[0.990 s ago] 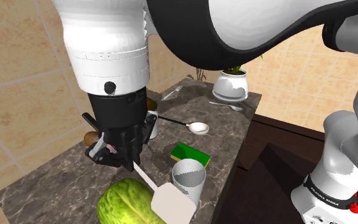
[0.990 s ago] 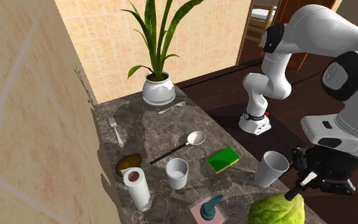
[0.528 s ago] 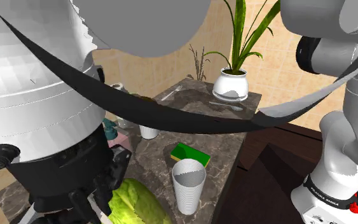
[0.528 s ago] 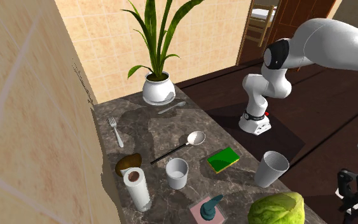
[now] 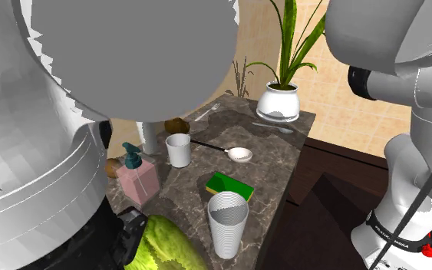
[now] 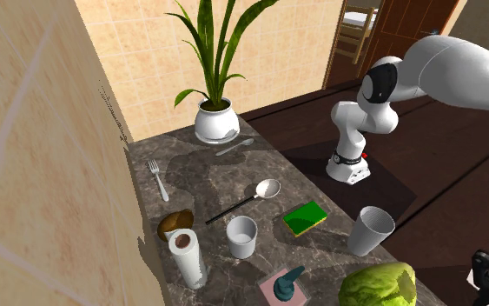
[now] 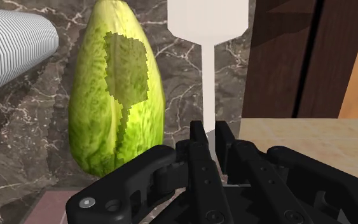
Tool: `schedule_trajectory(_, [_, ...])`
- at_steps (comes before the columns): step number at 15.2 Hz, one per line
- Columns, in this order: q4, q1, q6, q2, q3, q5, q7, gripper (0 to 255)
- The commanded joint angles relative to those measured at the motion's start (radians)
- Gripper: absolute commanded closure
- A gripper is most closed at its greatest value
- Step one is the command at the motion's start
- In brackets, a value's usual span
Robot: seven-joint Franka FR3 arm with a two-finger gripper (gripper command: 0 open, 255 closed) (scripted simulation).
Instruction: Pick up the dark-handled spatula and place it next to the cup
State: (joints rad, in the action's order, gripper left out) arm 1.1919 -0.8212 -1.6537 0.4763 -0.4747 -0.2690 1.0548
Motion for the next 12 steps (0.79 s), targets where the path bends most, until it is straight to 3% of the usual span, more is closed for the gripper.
schedule_trajectory(1, [0.030,0.004,-0.028,-0.002,0.000,0.001,0.004,255])
schedule_trajectory(12, [0.193,0.028,-0.180,-0.011,0.004,-0.001,0.020,255])
